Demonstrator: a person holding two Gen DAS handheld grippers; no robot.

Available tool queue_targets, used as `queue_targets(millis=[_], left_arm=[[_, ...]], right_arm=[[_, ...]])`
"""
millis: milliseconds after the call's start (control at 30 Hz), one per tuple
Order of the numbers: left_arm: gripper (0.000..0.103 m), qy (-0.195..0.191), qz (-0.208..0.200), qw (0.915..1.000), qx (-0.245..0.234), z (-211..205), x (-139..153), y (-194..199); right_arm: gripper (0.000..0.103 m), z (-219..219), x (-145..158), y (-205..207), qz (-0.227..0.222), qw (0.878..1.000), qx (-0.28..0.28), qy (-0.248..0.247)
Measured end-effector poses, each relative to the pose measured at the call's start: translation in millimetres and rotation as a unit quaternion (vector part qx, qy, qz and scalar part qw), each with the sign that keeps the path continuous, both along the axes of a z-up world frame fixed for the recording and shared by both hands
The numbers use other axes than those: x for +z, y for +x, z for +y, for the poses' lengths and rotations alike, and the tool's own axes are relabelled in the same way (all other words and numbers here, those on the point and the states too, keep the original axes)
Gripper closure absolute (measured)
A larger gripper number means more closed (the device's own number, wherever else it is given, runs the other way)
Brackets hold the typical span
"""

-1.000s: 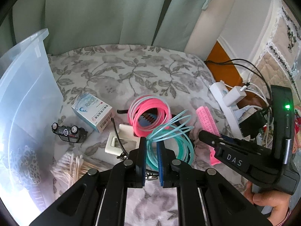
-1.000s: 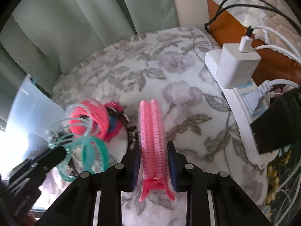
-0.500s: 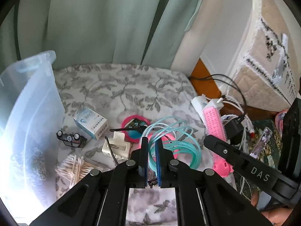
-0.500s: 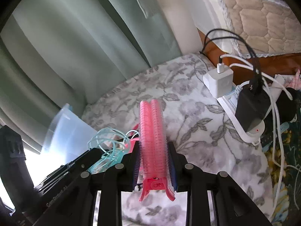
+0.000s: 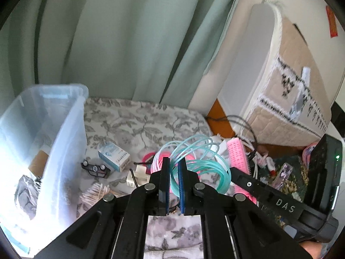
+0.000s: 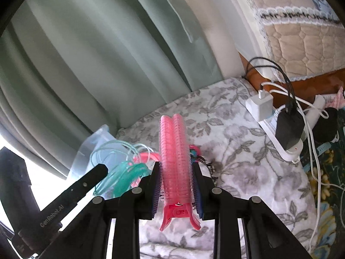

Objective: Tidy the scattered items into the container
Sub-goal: 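Carry hair ties and pink roller over the clear box and open both tools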

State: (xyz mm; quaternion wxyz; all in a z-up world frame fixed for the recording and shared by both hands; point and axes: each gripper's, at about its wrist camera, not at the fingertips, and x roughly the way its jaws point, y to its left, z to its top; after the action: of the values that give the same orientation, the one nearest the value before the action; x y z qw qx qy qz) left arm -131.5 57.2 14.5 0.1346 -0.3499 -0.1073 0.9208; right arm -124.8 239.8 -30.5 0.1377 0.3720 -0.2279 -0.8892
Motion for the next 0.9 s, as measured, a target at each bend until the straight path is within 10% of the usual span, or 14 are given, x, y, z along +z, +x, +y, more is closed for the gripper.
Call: queue_targets(millis=[900], left_arm=[[0.096,0.033,0.077,0.9839,0.157,-131.1,53.6,47.4]], right_arm=[[0.074,-81.3,81.3,37.0,0.093,0.993,0.074,0.005]])
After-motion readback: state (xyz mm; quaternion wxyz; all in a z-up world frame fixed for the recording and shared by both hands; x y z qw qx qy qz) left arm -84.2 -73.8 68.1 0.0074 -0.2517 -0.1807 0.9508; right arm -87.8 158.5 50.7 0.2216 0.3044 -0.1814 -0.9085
